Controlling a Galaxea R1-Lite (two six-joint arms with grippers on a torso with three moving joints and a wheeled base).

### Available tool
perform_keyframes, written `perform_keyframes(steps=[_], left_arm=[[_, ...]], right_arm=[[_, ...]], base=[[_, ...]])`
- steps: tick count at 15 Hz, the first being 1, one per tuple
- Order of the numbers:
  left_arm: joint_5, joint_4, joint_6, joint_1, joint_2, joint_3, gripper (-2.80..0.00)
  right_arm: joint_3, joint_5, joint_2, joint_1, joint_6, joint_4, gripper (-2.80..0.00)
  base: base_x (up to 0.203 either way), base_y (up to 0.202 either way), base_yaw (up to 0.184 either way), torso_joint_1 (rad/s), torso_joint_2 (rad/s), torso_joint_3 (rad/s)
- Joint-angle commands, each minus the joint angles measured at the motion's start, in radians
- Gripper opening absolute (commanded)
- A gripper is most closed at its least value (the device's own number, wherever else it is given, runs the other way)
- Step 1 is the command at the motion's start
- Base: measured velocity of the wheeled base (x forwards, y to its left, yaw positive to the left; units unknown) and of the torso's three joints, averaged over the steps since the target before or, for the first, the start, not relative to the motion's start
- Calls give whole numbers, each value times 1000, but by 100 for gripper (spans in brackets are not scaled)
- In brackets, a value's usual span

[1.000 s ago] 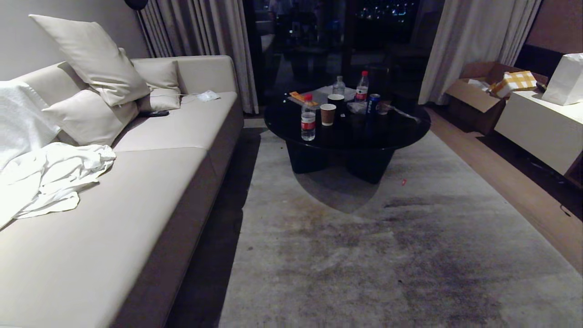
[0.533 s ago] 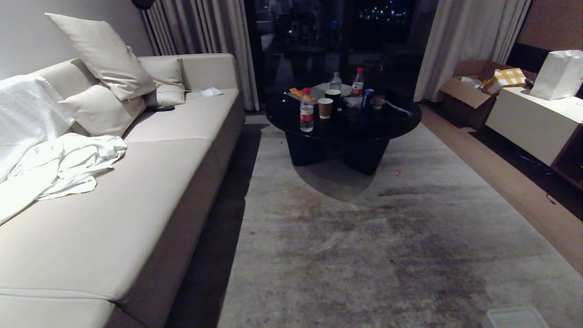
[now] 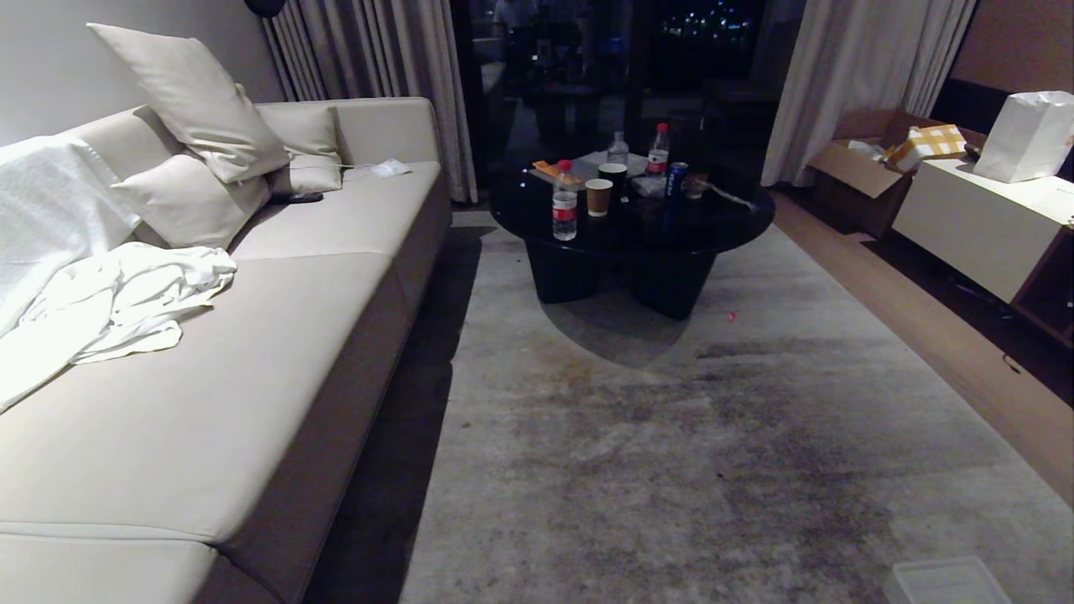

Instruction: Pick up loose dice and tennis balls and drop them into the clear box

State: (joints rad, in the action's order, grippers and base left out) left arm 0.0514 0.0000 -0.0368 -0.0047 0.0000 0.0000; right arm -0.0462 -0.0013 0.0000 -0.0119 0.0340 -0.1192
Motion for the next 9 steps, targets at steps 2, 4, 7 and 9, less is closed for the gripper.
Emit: perform_keyframes(steps=[2,4,7,9], left_arm=[[1,0,-2,0,2,2,-280],[1,0,-2,0,2,2,-280],[1,0,-1,0,2,2,-280],[1,0,0,0,2,2,-280]], right_arm=[[0,0,2,0,-3,0,-280],[0,3,2,0,-10,-2,-280],[0,3,2,0,-11,0,-280],[0,3,2,0,-11,0,-280]], base=[[0,0,0,0,0,0],[0,0,0,0,0,0],[0,0,0,0,0,0],[0,0,0,0,0,0]])
